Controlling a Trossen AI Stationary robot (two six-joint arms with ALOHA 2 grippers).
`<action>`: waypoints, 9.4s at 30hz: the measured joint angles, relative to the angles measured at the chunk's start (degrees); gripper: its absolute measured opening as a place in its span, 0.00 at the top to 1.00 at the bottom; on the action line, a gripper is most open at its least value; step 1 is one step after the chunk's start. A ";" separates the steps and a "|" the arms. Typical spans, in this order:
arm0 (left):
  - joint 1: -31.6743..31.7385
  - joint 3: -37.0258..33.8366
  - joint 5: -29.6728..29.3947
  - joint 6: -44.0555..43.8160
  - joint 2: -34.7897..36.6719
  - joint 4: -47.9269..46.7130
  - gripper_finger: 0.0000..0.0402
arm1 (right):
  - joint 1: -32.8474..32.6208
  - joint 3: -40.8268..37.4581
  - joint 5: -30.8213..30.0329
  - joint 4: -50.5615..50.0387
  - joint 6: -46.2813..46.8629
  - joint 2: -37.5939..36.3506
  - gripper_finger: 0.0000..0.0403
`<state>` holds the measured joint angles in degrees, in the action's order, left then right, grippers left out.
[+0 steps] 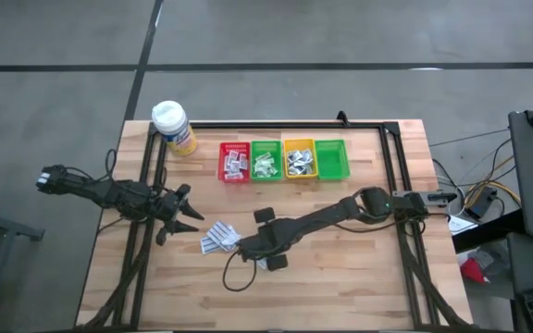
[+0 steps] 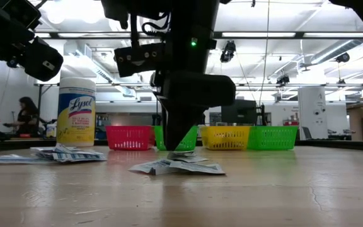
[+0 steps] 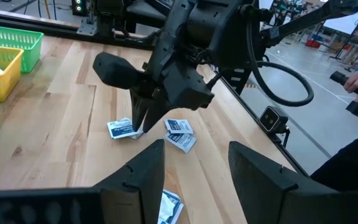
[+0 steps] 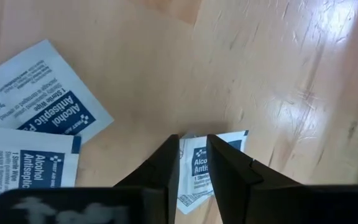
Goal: Pick & Place First Aid Supplies
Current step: Put the alcohol pad into the yellow bin
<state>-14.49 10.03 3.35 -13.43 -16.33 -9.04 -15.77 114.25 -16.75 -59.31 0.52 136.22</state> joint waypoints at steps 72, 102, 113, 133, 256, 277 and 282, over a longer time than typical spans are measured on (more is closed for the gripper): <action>-0.01 0.00 0.00 1.49 -0.06 -0.02 0.57 | 1.81 -5.62 -10.35 0.13 6.83 0.04 0.97; 0.01 0.00 0.00 1.40 -0.06 0.00 0.57 | 3.80 6.21 -4.54 -11.38 6.77 -14.22 0.98; 0.01 0.00 0.00 1.63 -0.06 0.02 0.57 | 9.24 4.48 17.99 -12.62 -3.13 -14.97 0.97; -0.01 0.00 0.00 1.43 -0.08 0.28 0.57 | 19.30 -5.94 31.73 -2.72 -33.09 -11.94 0.62; 0.01 0.00 -3.43 -3.04 -0.31 0.90 0.57 | 18.42 8.57 21.05 -7.37 -31.98 0.24 0.98; -0.01 0.00 -3.43 -2.82 -0.30 0.90 0.57 | 19.85 -2.29 28.72 1.51 -28.64 0.07 0.96; -0.01 0.00 -3.43 -2.93 -0.30 0.90 0.57 | 19.80 -2.31 28.76 1.11 -28.53 0.07 0.87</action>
<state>-14.50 10.02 -0.08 -16.36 -16.63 -8.14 4.03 111.94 12.01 -58.19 -28.01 136.29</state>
